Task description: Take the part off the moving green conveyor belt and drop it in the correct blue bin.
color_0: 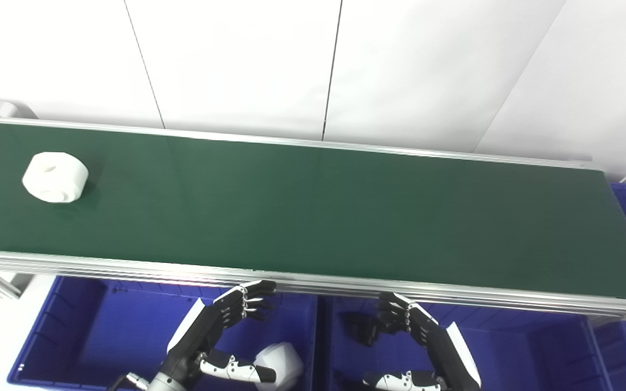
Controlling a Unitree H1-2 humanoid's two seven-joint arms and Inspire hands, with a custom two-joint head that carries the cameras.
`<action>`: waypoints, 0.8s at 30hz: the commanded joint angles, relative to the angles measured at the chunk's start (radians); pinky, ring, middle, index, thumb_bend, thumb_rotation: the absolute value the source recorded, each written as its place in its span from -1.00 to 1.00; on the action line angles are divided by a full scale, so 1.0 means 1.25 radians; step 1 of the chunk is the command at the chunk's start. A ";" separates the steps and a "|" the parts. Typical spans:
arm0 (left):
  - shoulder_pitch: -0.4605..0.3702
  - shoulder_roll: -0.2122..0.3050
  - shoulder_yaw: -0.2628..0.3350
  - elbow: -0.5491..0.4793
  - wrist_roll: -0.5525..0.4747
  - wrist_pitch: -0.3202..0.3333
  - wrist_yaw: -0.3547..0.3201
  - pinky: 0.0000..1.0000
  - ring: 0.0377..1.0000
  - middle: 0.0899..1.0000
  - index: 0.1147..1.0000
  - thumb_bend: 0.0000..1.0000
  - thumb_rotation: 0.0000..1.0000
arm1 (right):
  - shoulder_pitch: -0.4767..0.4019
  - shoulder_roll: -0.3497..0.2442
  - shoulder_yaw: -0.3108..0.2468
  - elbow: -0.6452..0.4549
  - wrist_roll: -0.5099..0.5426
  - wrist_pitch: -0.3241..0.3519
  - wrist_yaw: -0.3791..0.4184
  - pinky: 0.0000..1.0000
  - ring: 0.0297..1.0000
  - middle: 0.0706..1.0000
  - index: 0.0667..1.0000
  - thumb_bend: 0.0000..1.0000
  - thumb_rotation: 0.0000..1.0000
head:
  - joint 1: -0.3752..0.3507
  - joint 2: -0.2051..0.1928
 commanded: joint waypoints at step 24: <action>-0.004 0.006 0.000 -0.012 -0.004 -0.029 -0.006 0.33 0.47 0.58 0.54 0.69 -0.80 | -0.001 0.001 -0.006 -0.012 0.022 -0.028 0.017 0.42 0.50 0.55 0.60 0.54 -0.81 | 0.002 -0.004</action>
